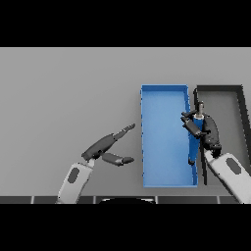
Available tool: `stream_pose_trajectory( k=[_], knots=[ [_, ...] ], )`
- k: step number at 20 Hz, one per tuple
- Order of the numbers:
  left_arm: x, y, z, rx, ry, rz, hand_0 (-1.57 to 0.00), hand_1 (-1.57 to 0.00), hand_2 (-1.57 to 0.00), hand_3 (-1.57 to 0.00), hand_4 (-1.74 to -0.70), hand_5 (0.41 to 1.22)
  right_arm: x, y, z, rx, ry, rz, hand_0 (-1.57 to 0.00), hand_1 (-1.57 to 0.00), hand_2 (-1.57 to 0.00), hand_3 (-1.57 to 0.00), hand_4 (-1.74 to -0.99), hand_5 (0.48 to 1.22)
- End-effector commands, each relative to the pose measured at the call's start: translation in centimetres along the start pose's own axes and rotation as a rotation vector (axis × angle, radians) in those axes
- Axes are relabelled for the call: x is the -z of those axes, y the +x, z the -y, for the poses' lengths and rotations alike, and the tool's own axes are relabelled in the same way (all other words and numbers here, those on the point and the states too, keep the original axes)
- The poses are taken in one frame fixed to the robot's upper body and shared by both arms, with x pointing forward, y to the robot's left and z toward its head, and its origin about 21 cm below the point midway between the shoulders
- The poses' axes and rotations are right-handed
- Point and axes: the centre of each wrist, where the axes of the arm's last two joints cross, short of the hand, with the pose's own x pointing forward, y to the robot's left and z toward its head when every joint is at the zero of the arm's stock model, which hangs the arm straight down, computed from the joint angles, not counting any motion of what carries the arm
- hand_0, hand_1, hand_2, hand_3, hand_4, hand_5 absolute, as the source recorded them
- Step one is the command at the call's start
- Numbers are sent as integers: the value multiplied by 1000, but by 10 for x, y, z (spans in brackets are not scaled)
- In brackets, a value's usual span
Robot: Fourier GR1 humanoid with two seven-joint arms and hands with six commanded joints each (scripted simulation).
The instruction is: Pick up the blue pipe and place it into the blue bin.
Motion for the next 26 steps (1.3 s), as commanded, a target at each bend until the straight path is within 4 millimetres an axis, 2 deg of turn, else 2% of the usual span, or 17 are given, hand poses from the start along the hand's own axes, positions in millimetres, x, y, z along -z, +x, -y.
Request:
stream_pose_trajectory(
  k=[1, 2, 4, 5, 6, 9, 11, 18, 22, 26],
  knots=[
    [0, 1, 2, 0, -1, 5, 1, 1, 1, 1, -882, 421, 3, -3, 0, -10, -3, -26, -1465, -1336, -1339, -788, -1678, 1221],
    [1, 1, 1, -1, -3, 7, 1, 1, 1, 1, -881, 422, 4, -5, 0, -25, -2, -48, -1172, -1069, -1071, -630, -1592, 1221],
    [2, 2, 2, -2, -4, 3, 1, 1, 1, 1, -878, 425, 7, -8, 0, -52, 6, -86, -750, -684, -685, -403, -1413, 1221],
    [2, 3, 1, -1, -1, 1, 1, 1, 1, 1, -878, 427, 8, -10, 1, -91, 23, -120, -599, -547, -548, -322, -1337, 1221],
    [2, 4, 1, -1, -2, 3, 1, 1, 1, 1, -878, 428, 9, -11, 1, -120, 34, -141, -479, -437, -438, -258, -1275, 1186],
    [0, 6, 2, -10, 0, -3, 1, 1, 1, 1, -884, 429, 11, -8, 0, -289, 94, -181, -245, -223, -224, -131, -1142, 1030],
    [-1, 4, 1, -7, 1, -10, 1, 1, 1, 1, -886, 428, 9, -11, -5, -325, 117, -216, -156, -143, -143, -84, -1083, 934],
    [0, 2, 2, 0, 8, -19, 1, 1, 1, 1, -887, 429, 13, -11, -12, -436, 127, -258, -32, -29, -29, -17, -1038, 734],
    [0, 2, 3, -4, 4, -2, 1, 1, 1, 1, -887, 431, 16, -14, -12, -454, 119, -261, -13, -11, -11, -6, -1022, 672],
    [-6, 2, 2, -4, 1, 1, 1, 1, 1, 1, -885, 431, 13, -11, -10, -462, 131, -265, -6, -5, -5, -3, -1022, 658]
  ],
)
